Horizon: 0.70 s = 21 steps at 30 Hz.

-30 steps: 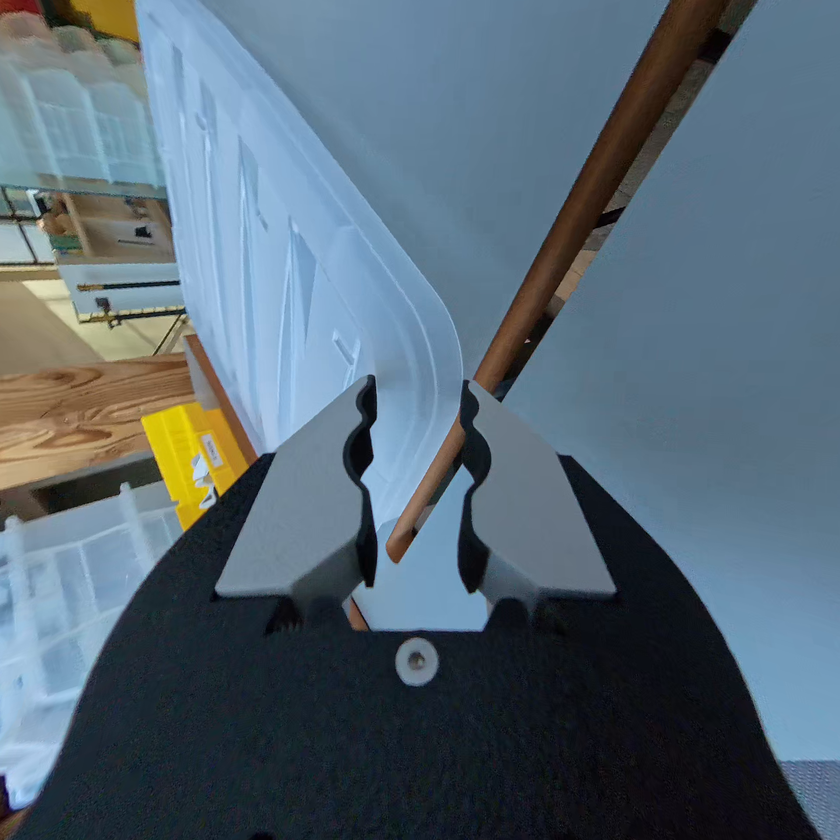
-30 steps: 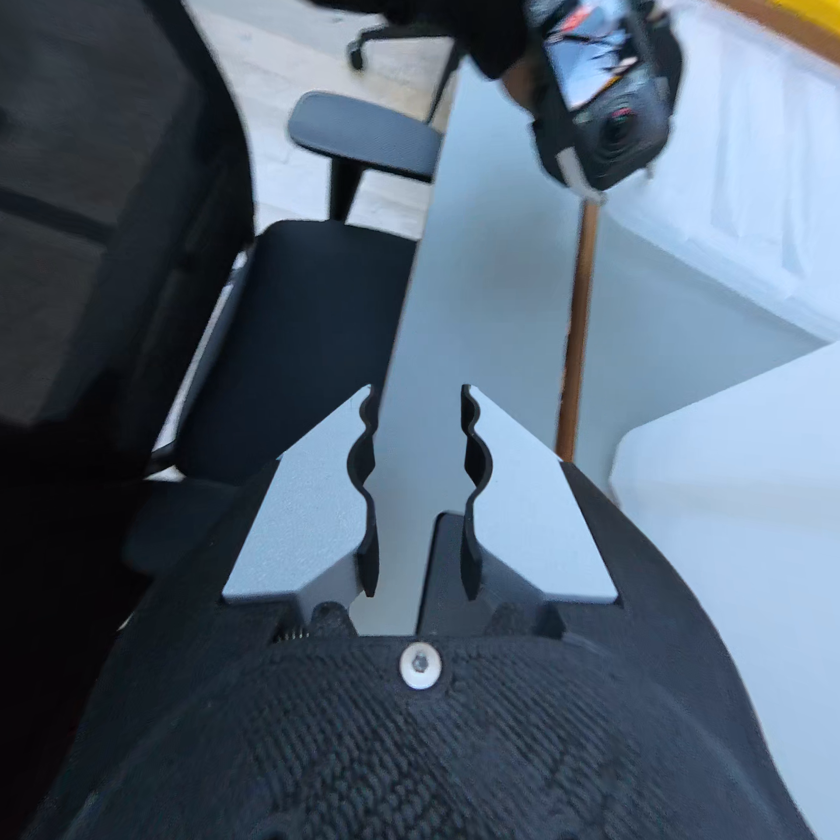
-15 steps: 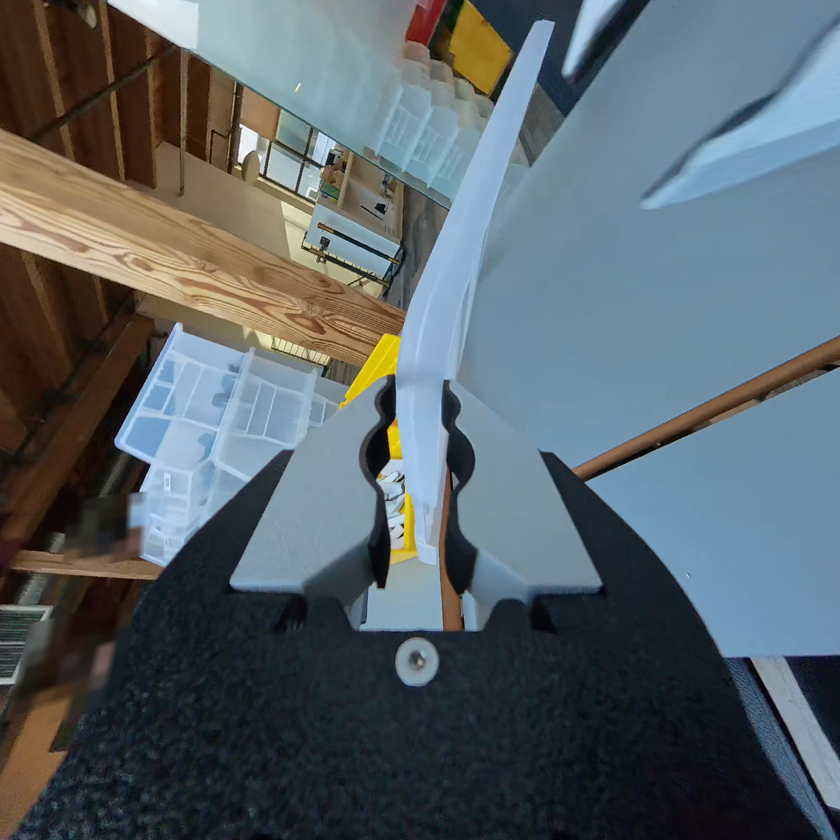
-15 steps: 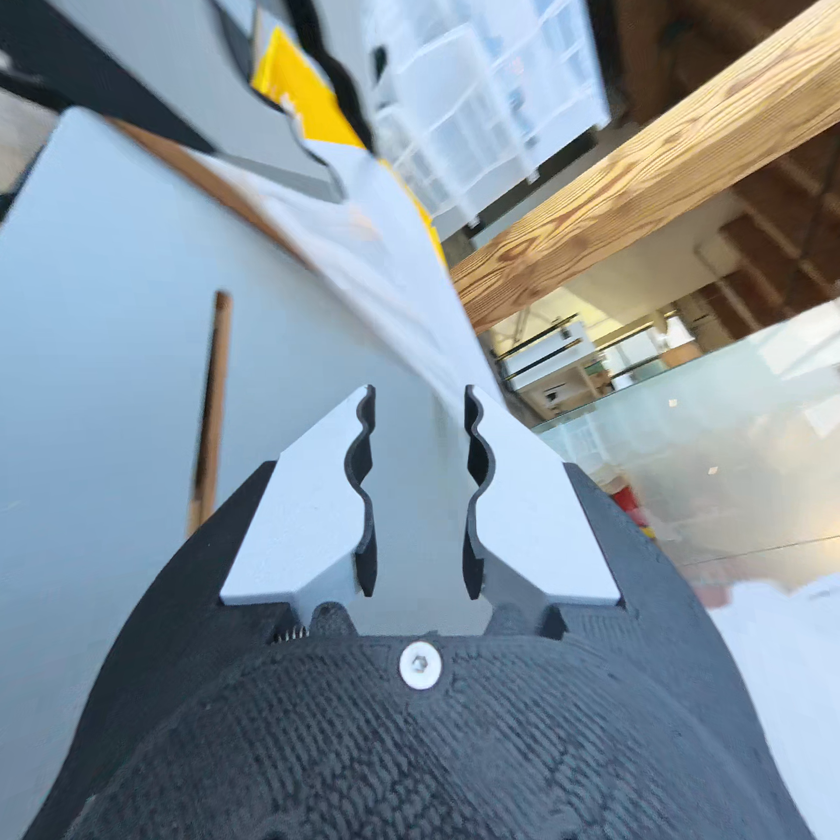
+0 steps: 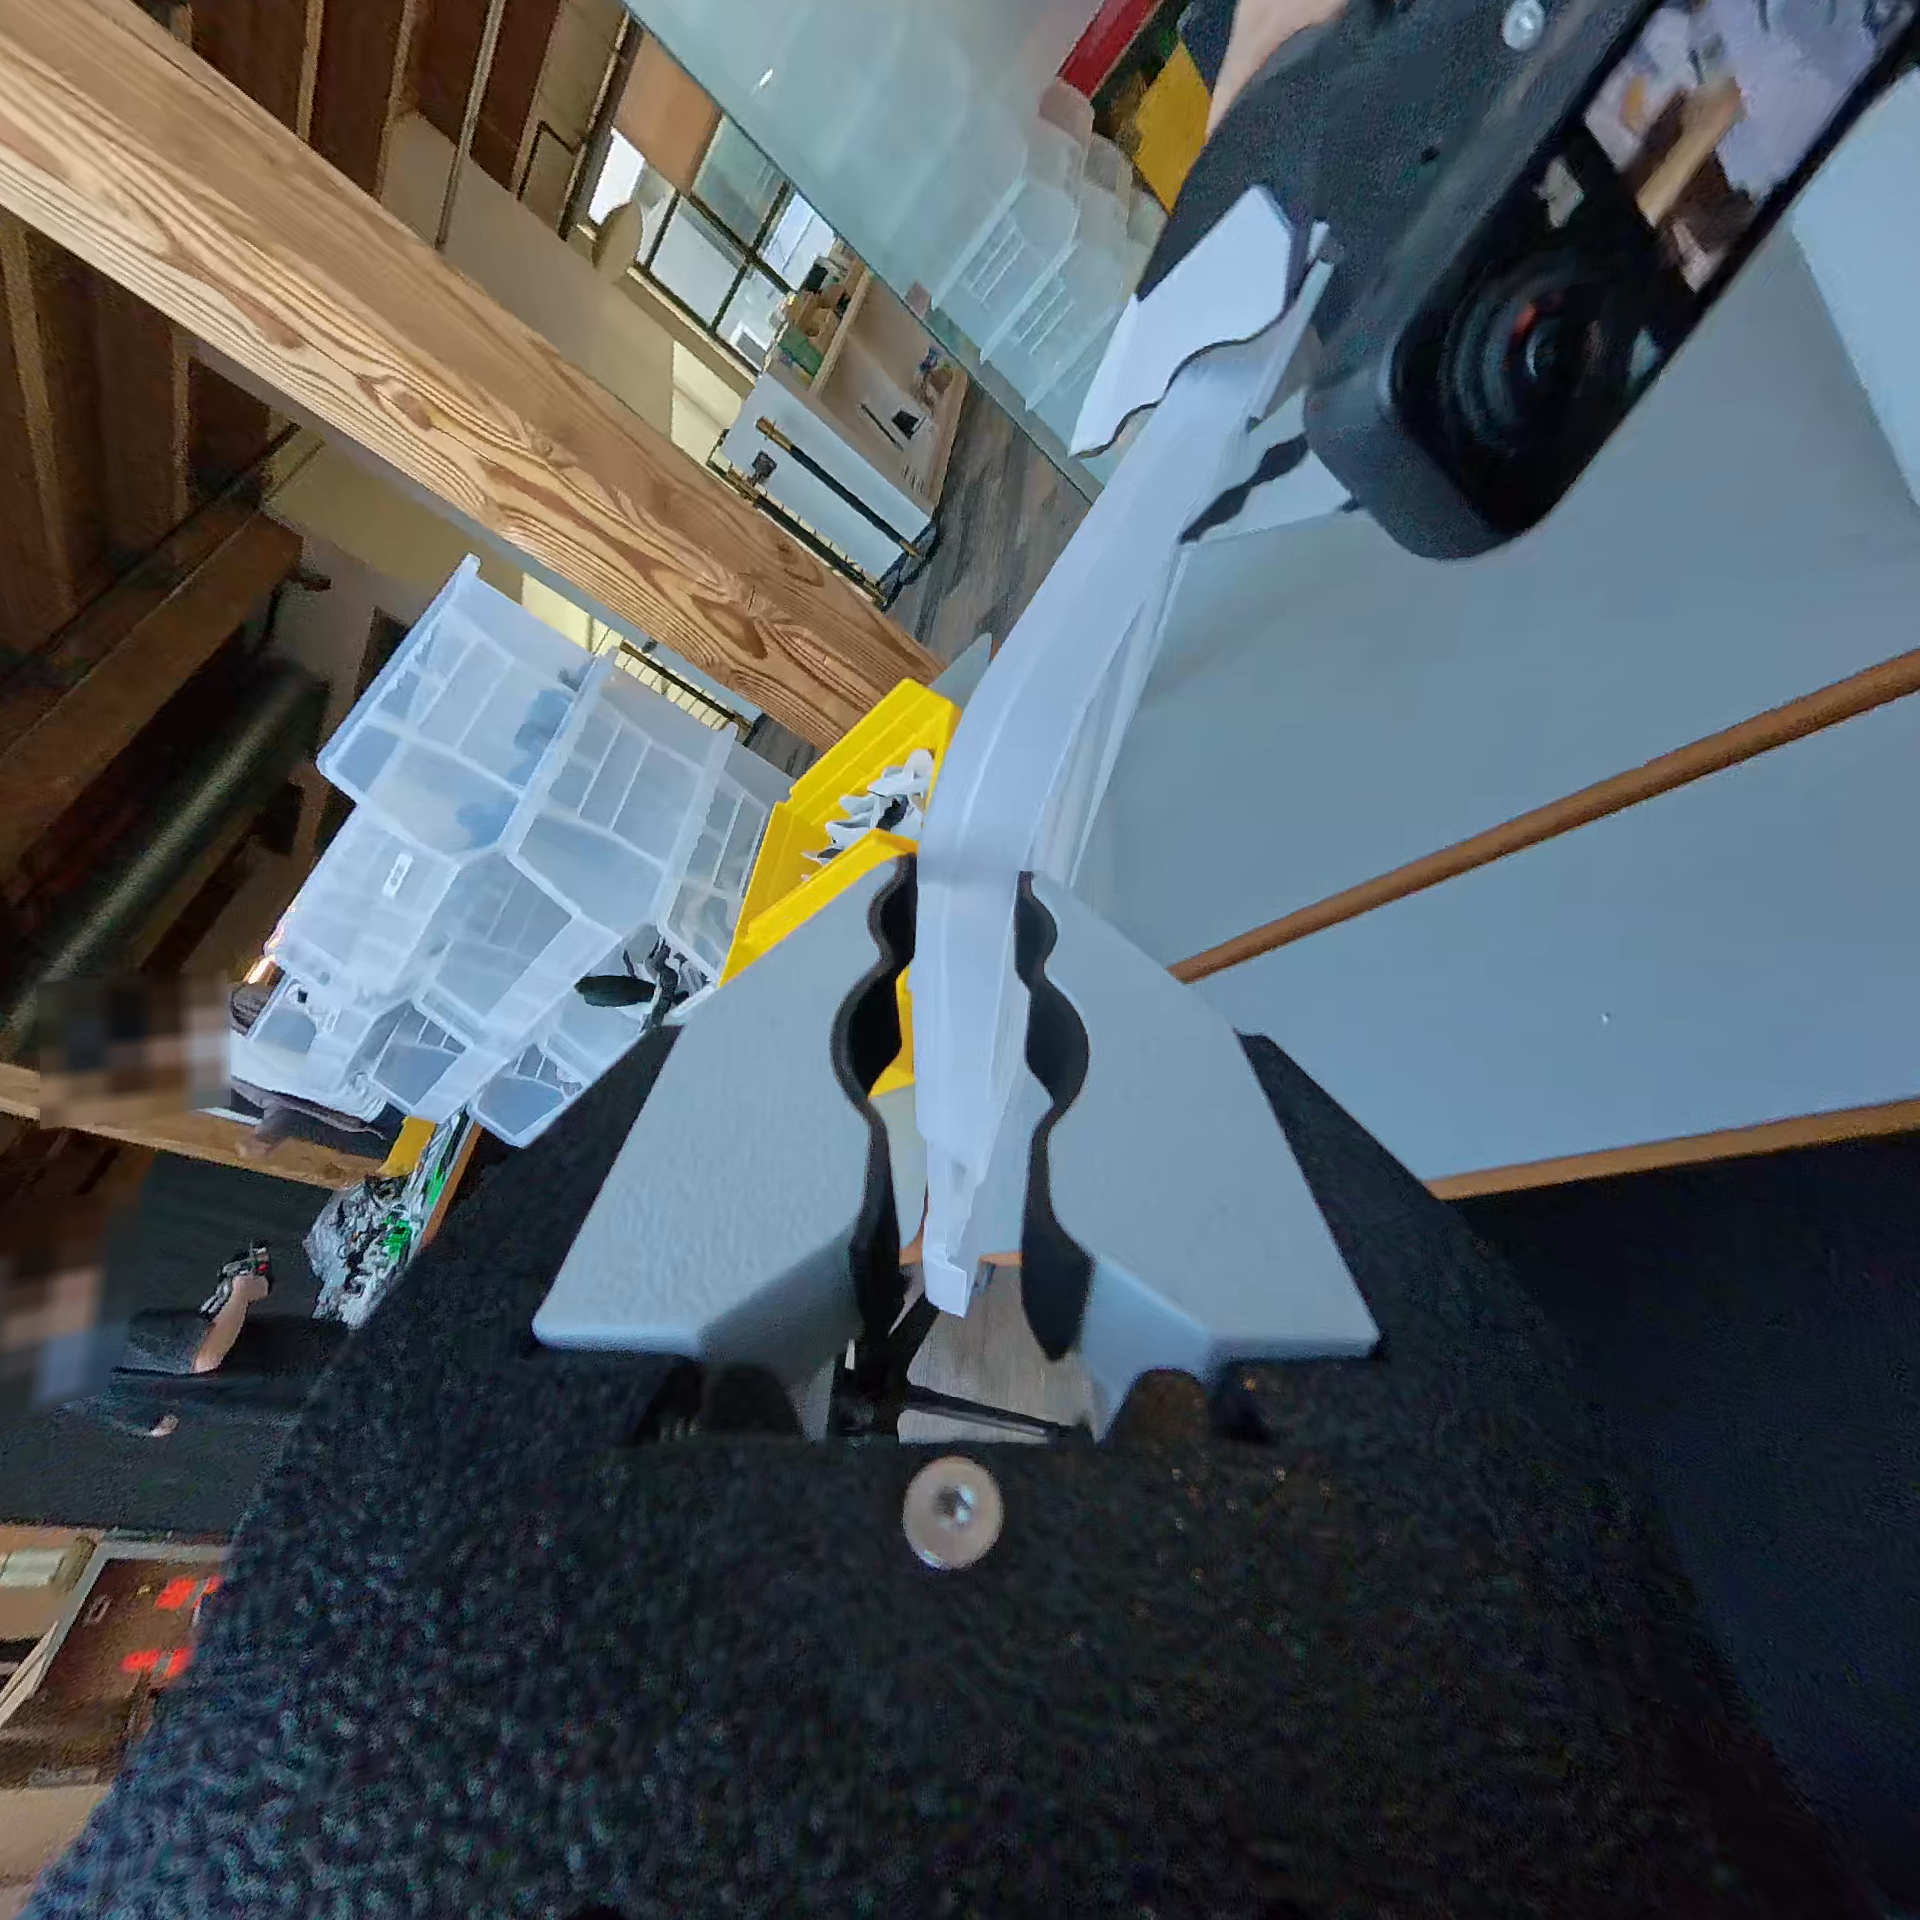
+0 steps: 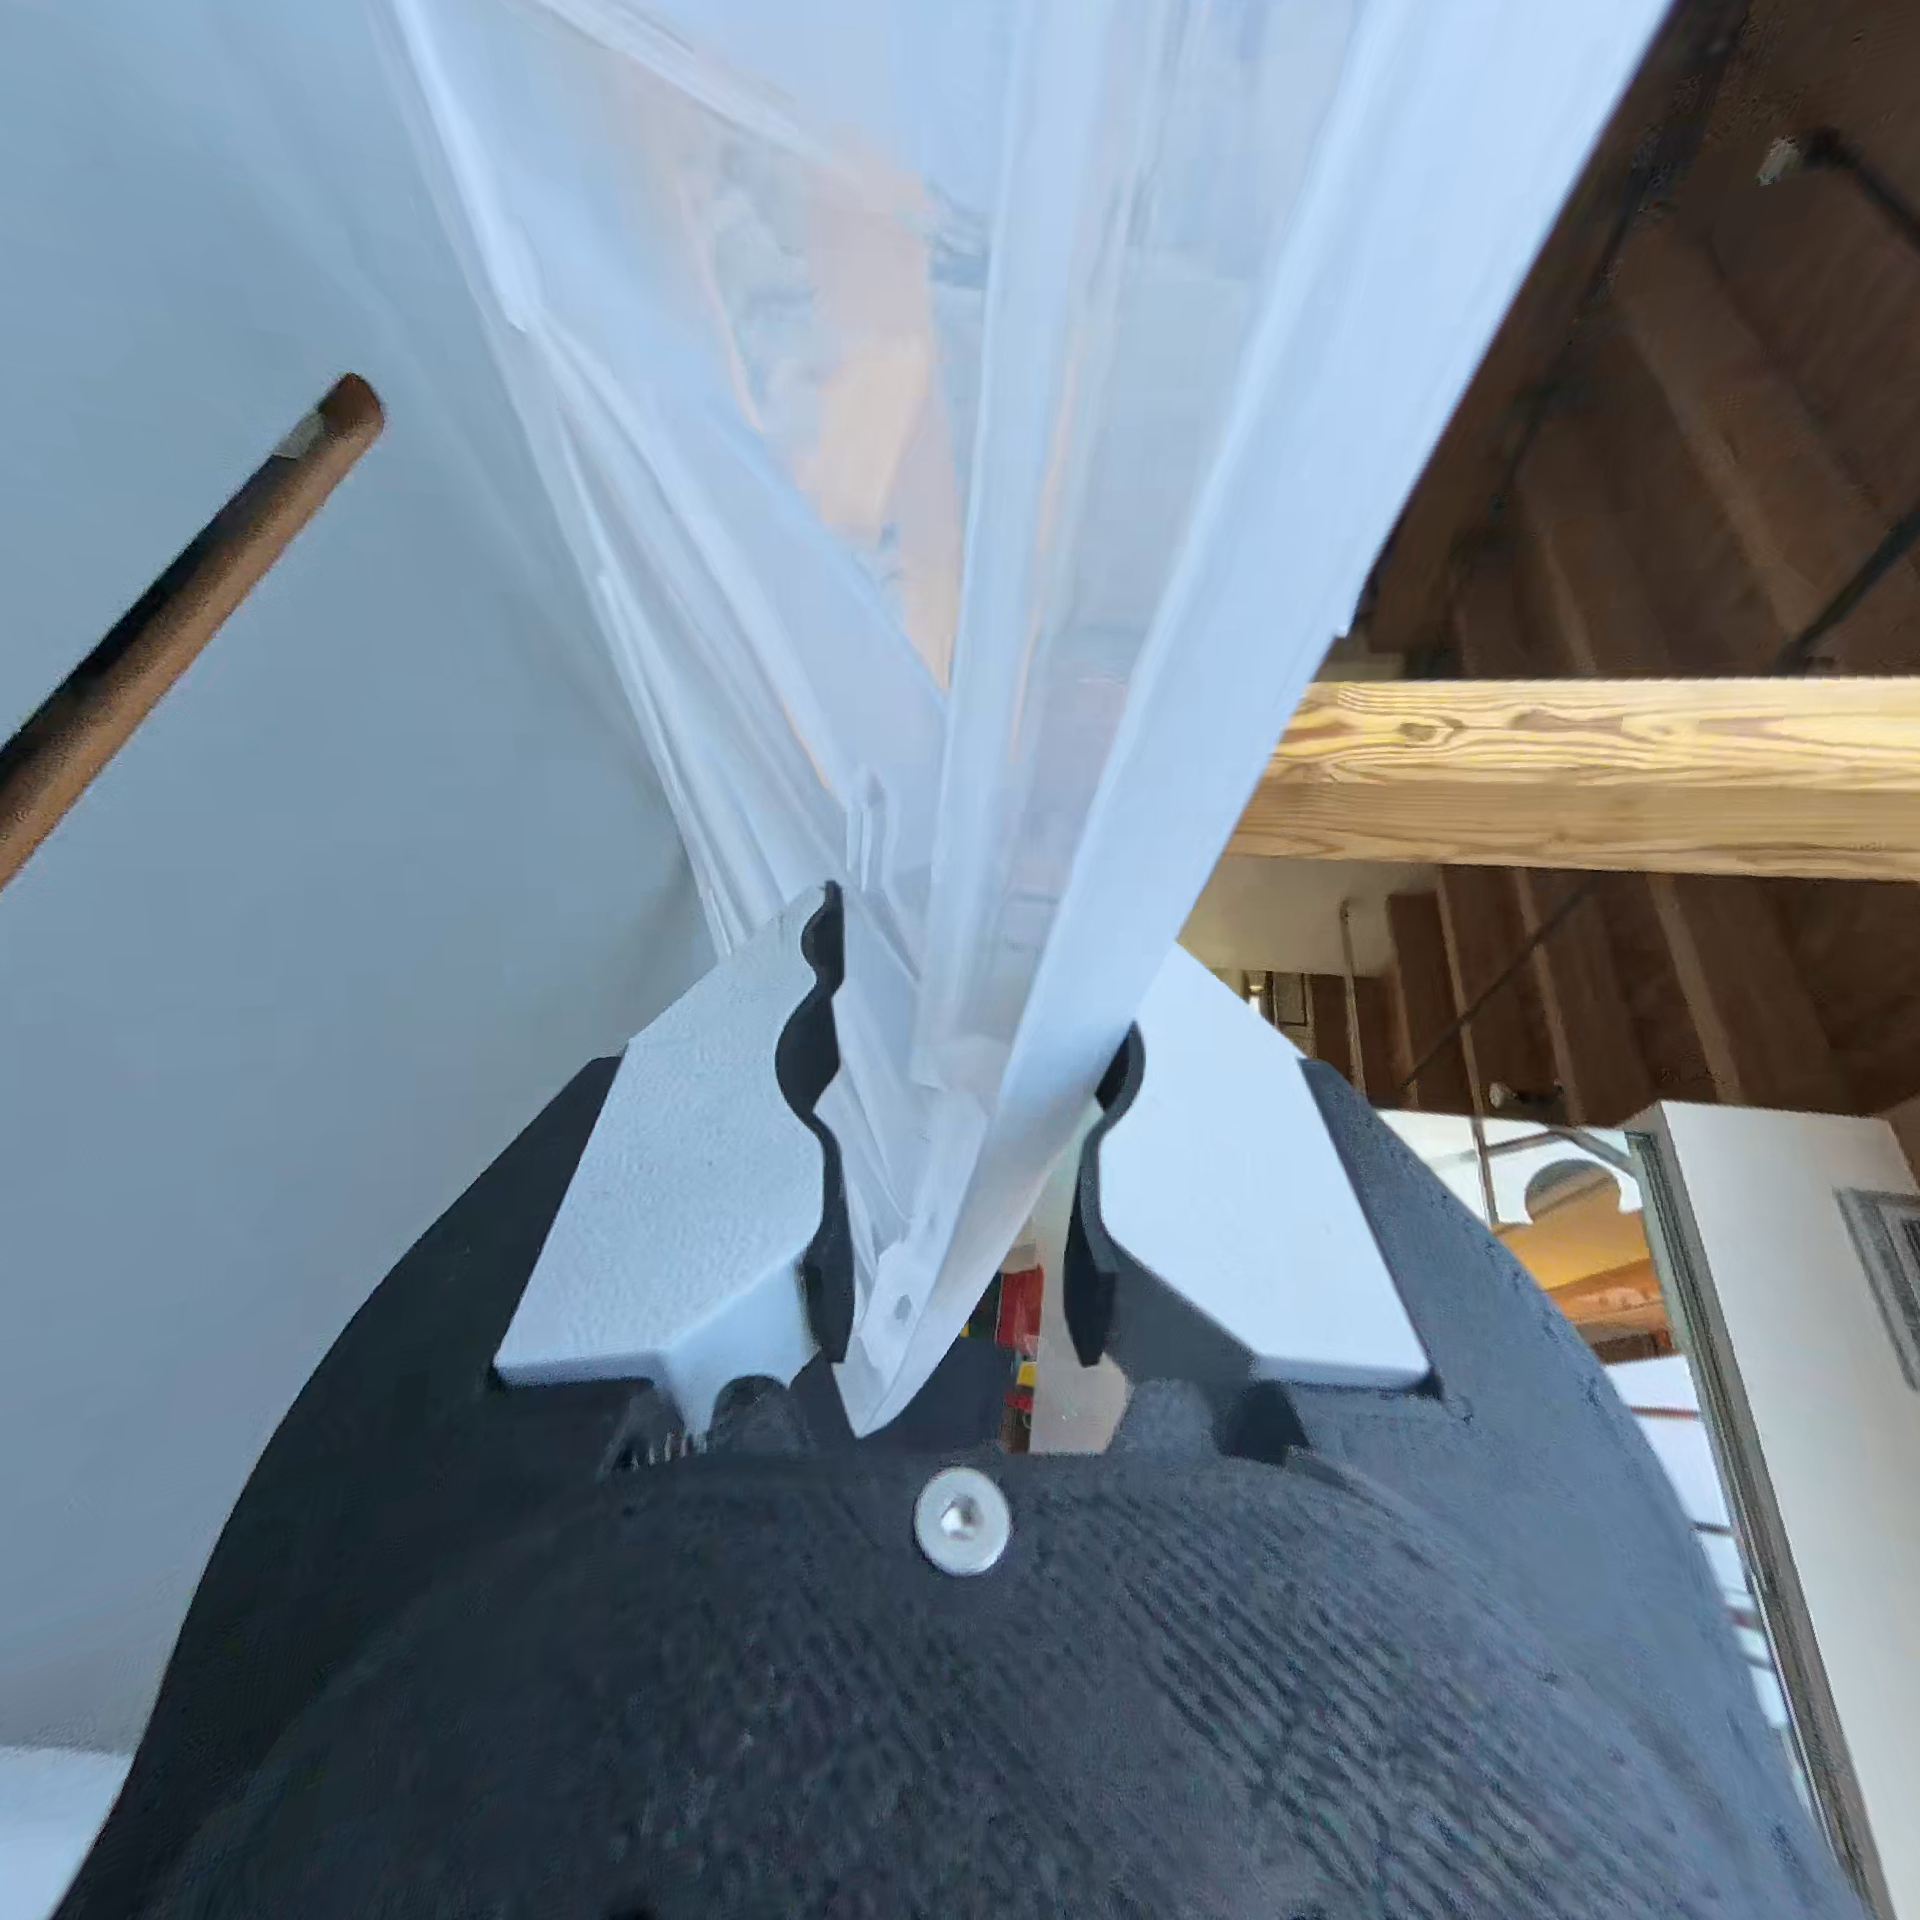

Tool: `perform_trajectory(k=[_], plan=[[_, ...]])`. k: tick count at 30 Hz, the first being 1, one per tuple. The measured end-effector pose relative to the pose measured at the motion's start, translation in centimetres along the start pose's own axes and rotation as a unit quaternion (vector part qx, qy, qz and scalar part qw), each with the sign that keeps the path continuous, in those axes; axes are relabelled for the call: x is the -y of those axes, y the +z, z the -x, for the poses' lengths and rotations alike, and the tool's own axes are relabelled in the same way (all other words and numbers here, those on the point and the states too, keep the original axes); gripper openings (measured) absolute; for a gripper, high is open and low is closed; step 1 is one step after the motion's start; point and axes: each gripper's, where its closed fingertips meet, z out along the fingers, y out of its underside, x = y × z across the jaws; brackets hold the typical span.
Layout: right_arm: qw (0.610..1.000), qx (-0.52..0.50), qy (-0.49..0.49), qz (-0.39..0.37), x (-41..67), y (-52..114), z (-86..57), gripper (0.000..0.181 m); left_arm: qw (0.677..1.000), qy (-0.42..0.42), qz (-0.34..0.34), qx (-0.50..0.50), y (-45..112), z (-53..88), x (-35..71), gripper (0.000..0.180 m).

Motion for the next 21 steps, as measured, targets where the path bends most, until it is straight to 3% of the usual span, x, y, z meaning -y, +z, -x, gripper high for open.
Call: perform_trajectory(k=[1, 4, 7, 11, 14, 18, 21], plan=[[1.000, 0.009, -0.004, -0.001, 0.5, -0.1, 0.3, 0.039, 1.000, -0.002, -0.006, -0.005, -0.4, -0.3, -0.5, 0.017], [0.999, 0.047, 0.013, -0.009, 1.7, -0.3, 1.1, 0.030, 0.997, -0.061, -0.029, -0.031, -1.2, -1.5, -2.3, 0.028], [0.993, 0.107, 0.047, -0.015, 2.6, -0.3, 2.7, 0.020, 0.991, -0.125, -0.013, -0.041, -0.7, -2.0, -6.1, 0.067], [0.991, 0.128, 0.013, -0.038, 3.9, -0.6, 2.8, 0.019, 0.985, -0.149, 0.070, -0.056, 1.2, -3.1, -13.4, 0.082], [0.987, 0.148, 0.035, -0.052, 4.6, -1.1, 1.3, 0.019, 0.980, -0.172, 0.090, -0.053, 2.8, -3.5, -16.4, 0.089], [0.983, 0.163, 0.024, -0.083, 6.2, -1.8, -1.0, 0.017, 0.984, -0.163, 0.074, 0.019, 4.0, -1.8, -17.3, 0.088], [0.981, 0.167, 0.019, -0.095, 6.7, -2.4, -2.5, 0.016, 0.978, -0.184, 0.065, 0.071, 3.0, 0.8, -17.1, 0.042]])
